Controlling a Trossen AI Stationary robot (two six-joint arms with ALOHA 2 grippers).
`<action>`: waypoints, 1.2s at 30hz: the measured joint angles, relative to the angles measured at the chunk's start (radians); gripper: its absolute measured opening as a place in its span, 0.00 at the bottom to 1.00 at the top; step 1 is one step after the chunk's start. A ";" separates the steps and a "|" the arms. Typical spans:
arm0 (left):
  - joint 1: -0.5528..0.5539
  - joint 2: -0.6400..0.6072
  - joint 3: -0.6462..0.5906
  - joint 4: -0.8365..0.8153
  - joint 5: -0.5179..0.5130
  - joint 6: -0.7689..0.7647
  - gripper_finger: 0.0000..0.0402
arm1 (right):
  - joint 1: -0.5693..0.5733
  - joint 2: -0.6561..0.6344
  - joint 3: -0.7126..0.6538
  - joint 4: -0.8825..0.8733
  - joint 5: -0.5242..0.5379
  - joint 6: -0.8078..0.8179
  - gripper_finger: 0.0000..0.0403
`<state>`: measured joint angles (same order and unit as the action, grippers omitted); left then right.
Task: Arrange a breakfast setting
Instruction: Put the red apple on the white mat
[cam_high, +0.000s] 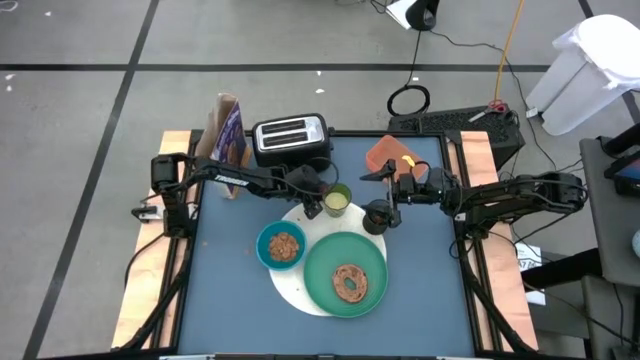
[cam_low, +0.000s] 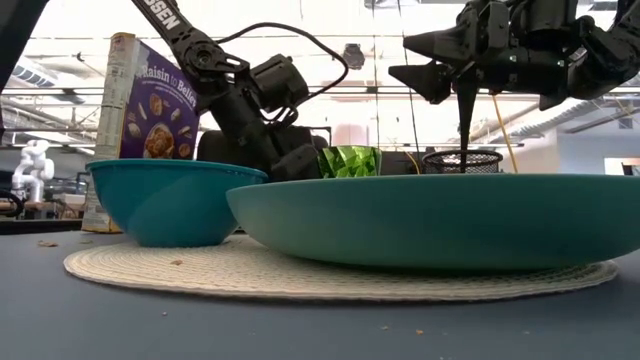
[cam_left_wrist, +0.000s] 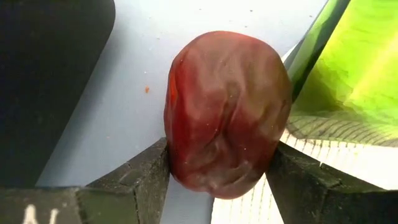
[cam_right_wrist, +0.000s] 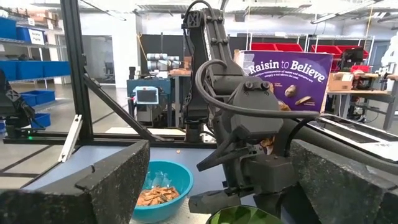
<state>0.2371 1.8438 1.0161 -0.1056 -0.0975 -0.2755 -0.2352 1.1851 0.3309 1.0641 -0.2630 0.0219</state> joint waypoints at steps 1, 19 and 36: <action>0.000 -0.005 0.000 -0.009 0.000 -0.005 0.59 | 0.000 0.000 0.000 0.000 0.000 0.006 0.94; -0.038 -0.239 0.000 -0.207 -0.126 -0.018 0.58 | 0.001 -0.032 0.114 -0.171 -0.006 0.013 0.94; -0.272 -0.502 0.000 -0.236 -0.250 -0.051 0.58 | -0.006 0.098 0.577 -0.722 -0.095 -0.139 0.94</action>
<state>-0.0351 1.3422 1.0164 -0.3421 -0.3470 -0.3269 -0.2413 1.2834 0.9076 0.3424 -0.3578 -0.1171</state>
